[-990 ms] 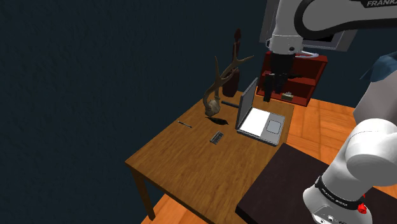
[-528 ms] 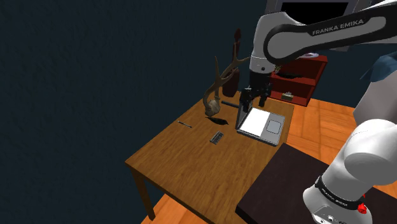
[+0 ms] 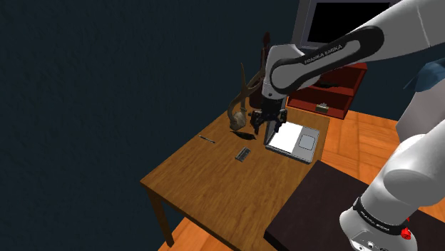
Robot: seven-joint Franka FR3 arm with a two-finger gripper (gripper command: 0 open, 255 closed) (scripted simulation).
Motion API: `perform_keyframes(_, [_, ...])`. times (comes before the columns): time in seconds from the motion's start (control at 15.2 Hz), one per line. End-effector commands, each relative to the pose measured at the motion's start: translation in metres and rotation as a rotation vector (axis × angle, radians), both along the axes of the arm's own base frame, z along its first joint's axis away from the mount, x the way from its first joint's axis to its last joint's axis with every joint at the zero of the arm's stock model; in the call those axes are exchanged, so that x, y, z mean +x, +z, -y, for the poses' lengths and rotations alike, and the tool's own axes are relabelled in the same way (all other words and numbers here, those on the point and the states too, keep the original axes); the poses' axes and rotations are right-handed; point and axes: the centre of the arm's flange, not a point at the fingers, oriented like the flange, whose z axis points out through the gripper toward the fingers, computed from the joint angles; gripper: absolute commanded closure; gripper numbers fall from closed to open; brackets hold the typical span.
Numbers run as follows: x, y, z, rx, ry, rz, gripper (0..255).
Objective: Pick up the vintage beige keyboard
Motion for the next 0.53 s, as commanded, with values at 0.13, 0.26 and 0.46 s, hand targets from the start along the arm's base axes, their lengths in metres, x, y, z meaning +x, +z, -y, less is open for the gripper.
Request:
perform_keyframes(0.13, [0.033,-0.042,0.005,0.014,-0.136,-0.003,0])
perform_keyframes(0.26, [0.048,-0.063,0.01,0.02,-0.203,-0.005,0])
perform_keyframes(0.46, [0.069,-0.095,0.02,0.03,-0.303,-0.009,0])
